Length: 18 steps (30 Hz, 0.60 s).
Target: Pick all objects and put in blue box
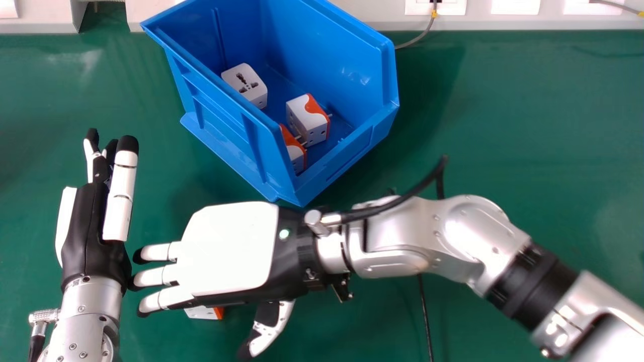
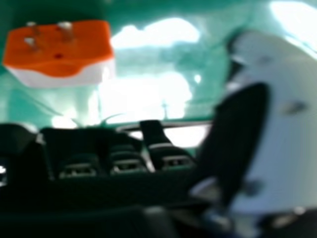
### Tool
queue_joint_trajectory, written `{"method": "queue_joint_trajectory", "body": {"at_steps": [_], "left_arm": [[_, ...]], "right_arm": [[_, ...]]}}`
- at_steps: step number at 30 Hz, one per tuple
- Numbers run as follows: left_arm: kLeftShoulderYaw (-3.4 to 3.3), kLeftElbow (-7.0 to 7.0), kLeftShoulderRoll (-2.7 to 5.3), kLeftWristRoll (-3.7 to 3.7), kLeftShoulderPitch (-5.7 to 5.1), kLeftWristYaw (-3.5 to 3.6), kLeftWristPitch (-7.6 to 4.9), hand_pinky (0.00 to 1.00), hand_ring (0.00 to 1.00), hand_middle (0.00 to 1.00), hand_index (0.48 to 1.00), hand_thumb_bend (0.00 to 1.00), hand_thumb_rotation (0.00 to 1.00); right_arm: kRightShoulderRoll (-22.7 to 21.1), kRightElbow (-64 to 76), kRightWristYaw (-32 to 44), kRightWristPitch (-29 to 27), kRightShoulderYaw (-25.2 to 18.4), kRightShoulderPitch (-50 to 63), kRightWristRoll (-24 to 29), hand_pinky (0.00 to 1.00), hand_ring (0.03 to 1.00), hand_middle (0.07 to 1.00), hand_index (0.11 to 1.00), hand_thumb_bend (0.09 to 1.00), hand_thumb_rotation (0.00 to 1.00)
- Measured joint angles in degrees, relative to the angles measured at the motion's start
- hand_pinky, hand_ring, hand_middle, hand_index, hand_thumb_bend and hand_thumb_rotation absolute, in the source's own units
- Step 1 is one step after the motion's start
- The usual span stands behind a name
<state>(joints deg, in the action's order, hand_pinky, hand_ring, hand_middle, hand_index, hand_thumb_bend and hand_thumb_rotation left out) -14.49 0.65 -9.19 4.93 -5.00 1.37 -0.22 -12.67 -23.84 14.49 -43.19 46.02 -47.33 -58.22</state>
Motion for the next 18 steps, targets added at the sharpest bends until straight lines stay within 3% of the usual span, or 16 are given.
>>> {"method": "queue_joint_trajectory", "body": {"at_steps": [4,8,18], "left_arm": [[-0.05,0.26,0.61,0.02,-0.02,-0.60,0.34,1.00,1.00,1.00,1.000,0.56,0.93],[0.04,0.41,1.15,0.01,-0.07,-0.64,0.53,1.00,1.00,1.00,1.000,0.56,0.93],[0.11,0.64,1.21,-0.02,-0.11,-0.37,0.54,1.00,1.00,1.00,1.000,0.55,0.93]], "right_arm": [[1.42,-5.02,-4.11,-0.19,1.86,-2.86,-3.66,0.00,0.988,0.962,0.879,0.410,0.25],[2.27,-8.82,-7.17,0.22,3.16,-4.92,-5.81,0.00,0.985,0.961,0.875,0.417,0.26],[4.39,-14.21,-9.89,3.72,5.69,-7.14,-8.17,0.00,0.993,0.973,0.886,0.431,0.27]]}}
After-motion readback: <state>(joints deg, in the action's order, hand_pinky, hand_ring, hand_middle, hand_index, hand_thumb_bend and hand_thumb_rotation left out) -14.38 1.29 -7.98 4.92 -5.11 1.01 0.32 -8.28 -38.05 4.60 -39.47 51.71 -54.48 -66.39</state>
